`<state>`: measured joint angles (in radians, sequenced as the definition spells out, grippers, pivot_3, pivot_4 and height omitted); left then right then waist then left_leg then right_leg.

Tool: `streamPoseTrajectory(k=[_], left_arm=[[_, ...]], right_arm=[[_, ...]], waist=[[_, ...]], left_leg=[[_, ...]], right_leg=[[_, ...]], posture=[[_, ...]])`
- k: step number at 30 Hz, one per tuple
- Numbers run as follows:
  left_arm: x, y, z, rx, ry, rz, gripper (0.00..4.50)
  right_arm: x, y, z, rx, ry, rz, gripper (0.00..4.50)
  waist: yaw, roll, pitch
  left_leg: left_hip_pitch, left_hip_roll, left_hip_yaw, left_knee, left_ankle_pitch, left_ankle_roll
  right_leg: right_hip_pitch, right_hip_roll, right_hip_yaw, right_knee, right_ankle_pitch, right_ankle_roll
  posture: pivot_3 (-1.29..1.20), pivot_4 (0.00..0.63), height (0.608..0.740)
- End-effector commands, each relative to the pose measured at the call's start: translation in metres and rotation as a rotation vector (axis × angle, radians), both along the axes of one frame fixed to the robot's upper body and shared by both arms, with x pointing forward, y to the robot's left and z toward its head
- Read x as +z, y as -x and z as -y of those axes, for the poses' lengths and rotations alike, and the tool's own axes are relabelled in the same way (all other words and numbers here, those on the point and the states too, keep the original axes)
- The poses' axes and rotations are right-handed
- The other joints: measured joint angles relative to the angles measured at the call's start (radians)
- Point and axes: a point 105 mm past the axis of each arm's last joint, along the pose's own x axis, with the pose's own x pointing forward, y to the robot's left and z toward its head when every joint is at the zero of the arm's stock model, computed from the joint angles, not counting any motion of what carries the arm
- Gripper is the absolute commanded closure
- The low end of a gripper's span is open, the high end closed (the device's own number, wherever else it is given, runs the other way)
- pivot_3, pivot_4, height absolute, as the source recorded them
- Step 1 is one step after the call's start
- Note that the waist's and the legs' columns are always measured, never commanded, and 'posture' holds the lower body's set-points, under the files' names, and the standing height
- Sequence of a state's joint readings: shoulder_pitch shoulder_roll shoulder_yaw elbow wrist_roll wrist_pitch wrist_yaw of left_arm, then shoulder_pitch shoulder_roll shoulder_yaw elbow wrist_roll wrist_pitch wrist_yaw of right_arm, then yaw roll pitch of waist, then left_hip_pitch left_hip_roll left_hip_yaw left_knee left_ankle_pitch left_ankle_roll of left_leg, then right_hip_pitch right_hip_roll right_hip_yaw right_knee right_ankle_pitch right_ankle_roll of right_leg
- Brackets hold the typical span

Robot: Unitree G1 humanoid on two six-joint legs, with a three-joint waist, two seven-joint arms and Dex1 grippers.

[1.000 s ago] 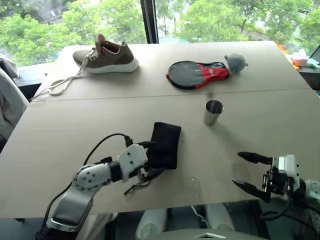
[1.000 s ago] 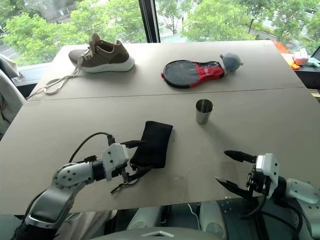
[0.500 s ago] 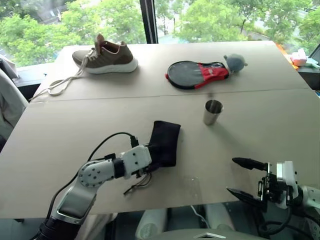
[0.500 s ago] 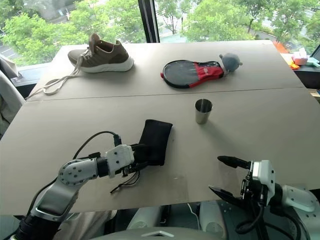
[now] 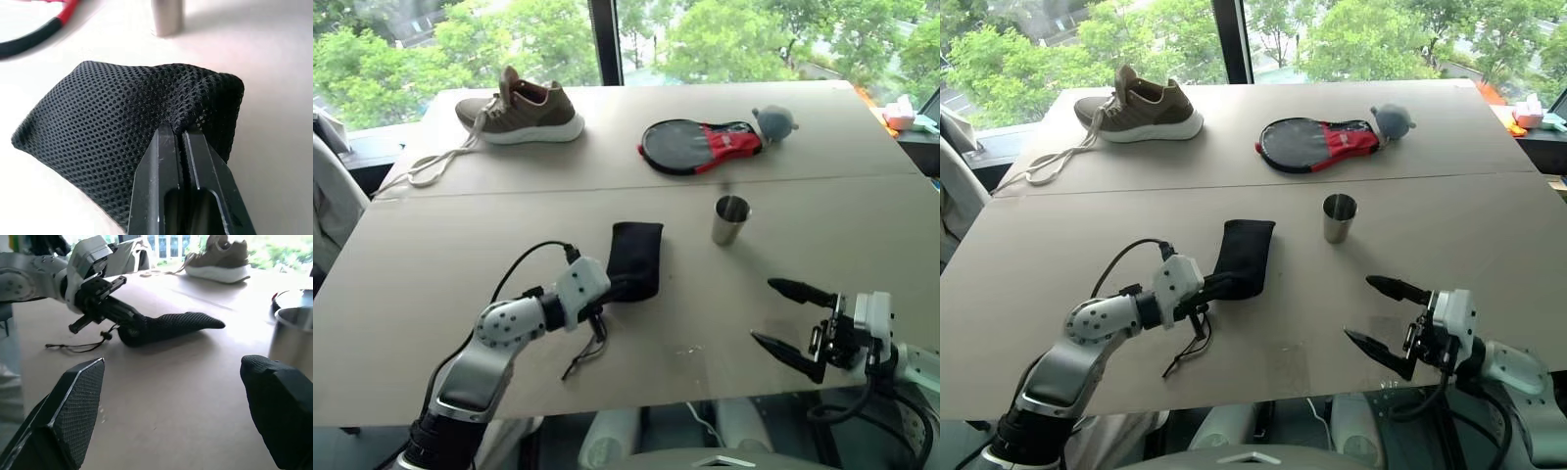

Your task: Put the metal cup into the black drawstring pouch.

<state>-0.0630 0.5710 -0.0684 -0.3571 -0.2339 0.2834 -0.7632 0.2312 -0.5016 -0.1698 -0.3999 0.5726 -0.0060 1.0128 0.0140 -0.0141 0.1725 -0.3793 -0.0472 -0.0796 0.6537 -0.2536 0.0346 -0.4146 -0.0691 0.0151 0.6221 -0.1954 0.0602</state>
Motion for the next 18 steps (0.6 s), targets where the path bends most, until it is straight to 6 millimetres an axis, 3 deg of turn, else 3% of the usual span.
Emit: streamPoseTrajectory(k=[1,4,7,13,18], left_arm=[[0.031,-0.017,0.0,0.108,0.128,0.007,4.43],[0.038,-0.027,-0.003,0.174,0.144,-0.036,4.43],[0.047,-0.035,-0.004,0.214,0.174,-0.124,4.43],[0.062,-0.048,0.0,0.27,0.2,-0.211,4.43],[0.07,-0.053,0.01,0.283,0.226,-0.255,4.43]], right_arm=[[0.033,-0.019,0.001,-0.126,0.018,0.17,0.0],[0.041,-0.034,-0.005,-0.155,0.102,0.197,0.0],[0.044,-0.064,-0.008,-0.235,0.315,0.193,0.0],[0.057,-0.094,-0.028,-0.18,0.486,0.22,0.0],[0.044,-0.111,-0.044,-0.112,0.6,0.143,0.0]], waist=[[0.0,0.0,0.0],[0.0,0.0,0.0],[-0.004,0.0,0.0],[-0.001,-0.001,0.0],[-0.004,-0.004,0.002]], left_leg=[[0.0,0.0,0.0,0.0,0.0,0.0],[0.0,-0.002,-0.001,0.0,0.0,0.0],[-0.001,-0.002,0.0,0.0,0.0,0.0],[-0.001,-0.002,-0.003,0.0,0.002,-0.002],[-0.003,-0.003,-0.002,0.0,0.003,-0.006]], right_leg=[[0.0,0.0,0.0,0.0,0.0,0.0],[0.0,0.0,0.0,0.001,0.001,-0.001],[-0.001,0.0,0.0,0.001,0.002,-0.004],[-0.001,0.001,-0.002,0.001,0.003,-0.004],[-0.002,0.0,-0.001,0.001,0.003,-0.004]], posture=[[0.0,0.15,0.736],[0.0,0.15,0.736],[0.0,0.15,0.736],[0.0,0.15,0.736],[0.0,0.15,0.736]])
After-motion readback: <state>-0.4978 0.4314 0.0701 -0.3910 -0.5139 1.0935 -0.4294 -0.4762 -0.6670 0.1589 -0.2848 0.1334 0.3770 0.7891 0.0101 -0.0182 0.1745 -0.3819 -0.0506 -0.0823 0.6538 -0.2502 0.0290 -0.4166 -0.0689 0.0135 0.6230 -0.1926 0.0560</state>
